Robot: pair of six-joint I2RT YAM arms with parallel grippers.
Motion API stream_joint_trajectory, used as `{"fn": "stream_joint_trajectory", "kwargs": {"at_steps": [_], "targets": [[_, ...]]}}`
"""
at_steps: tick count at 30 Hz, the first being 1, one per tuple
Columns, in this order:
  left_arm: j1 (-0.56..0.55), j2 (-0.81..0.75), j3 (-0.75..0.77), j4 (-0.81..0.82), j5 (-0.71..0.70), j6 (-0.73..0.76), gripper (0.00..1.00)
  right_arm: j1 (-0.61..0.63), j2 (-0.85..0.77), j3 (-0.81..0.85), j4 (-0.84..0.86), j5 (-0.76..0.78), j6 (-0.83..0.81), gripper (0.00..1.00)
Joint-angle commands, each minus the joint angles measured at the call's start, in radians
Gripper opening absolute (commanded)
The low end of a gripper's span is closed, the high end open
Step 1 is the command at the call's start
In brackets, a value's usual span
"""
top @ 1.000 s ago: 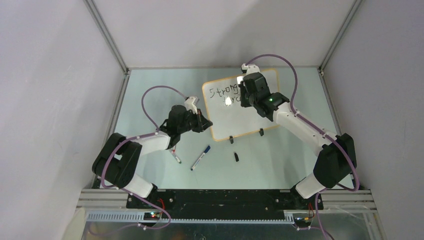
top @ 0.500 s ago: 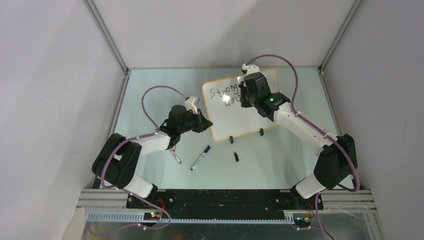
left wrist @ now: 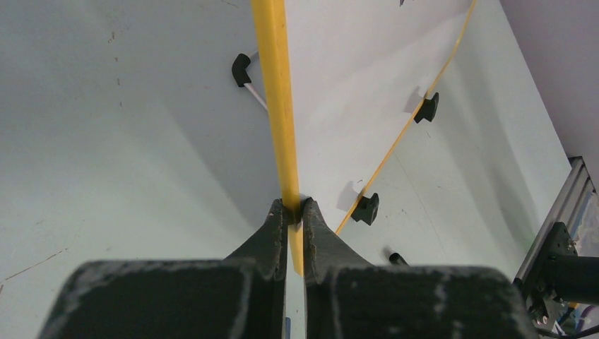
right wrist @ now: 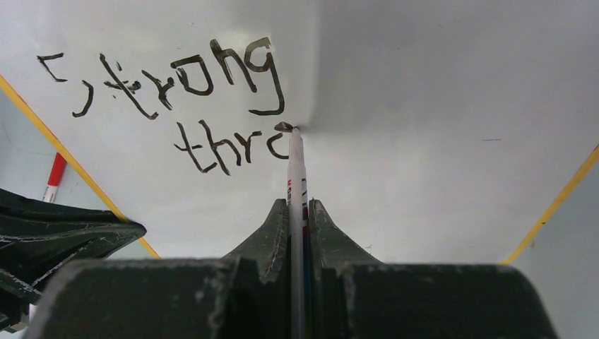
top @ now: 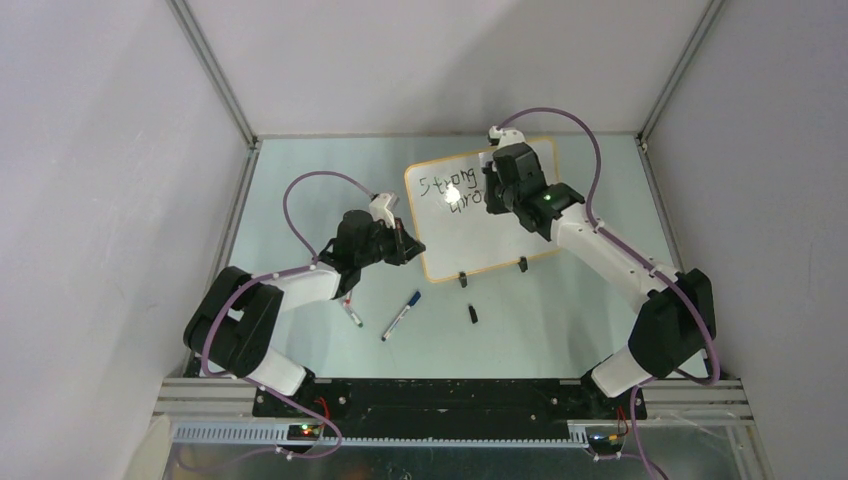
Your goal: Write a sentence on the whiteboard
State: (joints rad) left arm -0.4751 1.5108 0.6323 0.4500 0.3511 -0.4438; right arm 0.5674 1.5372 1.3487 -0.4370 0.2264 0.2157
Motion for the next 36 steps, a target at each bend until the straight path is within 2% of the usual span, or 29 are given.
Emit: {"fn": "stream_joint_trajectory", "kwargs": {"at_steps": [1,7,16,36], "targets": [[-0.013,-0.017,0.024,-0.037,-0.023,0.048,0.0,-0.011,-0.055,0.036,0.012,-0.024,-0.003,0.0],[-0.013,-0.02,0.024,-0.038,-0.025,0.05,0.0,-0.013,-0.091,0.015,0.033,-0.095,-0.002,0.0],[-0.014,-0.02,0.022,-0.037,-0.024,0.05,0.0,-0.052,-0.1,0.007,0.027,-0.075,0.011,0.0],[-0.014,-0.018,0.023,-0.036,-0.023,0.049,0.0,-0.055,-0.033,0.007,0.041,-0.056,0.008,0.0]]}}
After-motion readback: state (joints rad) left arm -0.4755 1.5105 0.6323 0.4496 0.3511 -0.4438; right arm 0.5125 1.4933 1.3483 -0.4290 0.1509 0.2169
